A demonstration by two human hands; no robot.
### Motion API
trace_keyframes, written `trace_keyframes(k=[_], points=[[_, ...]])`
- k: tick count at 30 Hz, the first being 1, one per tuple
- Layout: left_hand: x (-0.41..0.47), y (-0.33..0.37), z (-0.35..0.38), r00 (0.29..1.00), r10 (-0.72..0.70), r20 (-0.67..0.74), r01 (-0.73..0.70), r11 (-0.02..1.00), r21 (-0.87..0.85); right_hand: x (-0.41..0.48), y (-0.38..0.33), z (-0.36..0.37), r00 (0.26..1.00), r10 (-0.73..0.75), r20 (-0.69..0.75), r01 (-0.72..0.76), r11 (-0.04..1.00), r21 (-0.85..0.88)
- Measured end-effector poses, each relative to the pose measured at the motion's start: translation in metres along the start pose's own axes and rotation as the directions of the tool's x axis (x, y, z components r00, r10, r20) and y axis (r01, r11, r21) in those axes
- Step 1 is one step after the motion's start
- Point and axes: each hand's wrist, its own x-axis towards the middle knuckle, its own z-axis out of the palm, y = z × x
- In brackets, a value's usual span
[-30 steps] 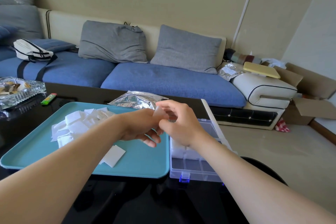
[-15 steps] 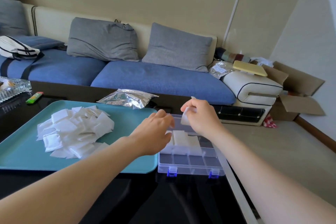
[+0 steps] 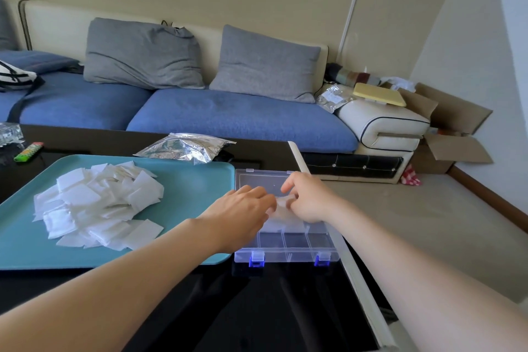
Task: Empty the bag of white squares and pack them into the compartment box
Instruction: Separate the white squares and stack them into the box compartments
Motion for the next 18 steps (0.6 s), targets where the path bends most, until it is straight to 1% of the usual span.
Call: trace_keyframes(k=[8, 13, 18], points=[[0.001, -0.003, 0.003, 0.999, 0.016, 0.033, -0.016, 1.0, 0.001, 0.0, 0.003, 0.0, 0.994, -0.045, -0.101, 0.037, 0.996, -0.083], [-0.001, -0.004, -0.001, 0.997, 0.03, 0.071, -0.031, 0.999, 0.021, -0.002, -0.002, 0.001, 0.99, -0.048, -0.129, 0.011, 0.962, -0.273], [-0.005, -0.007, -0.01, 0.993, 0.025, 0.116, -0.022, 0.999, -0.026, 0.0, -0.008, 0.003, 0.994, -0.023, -0.107, -0.008, 0.96, -0.28]])
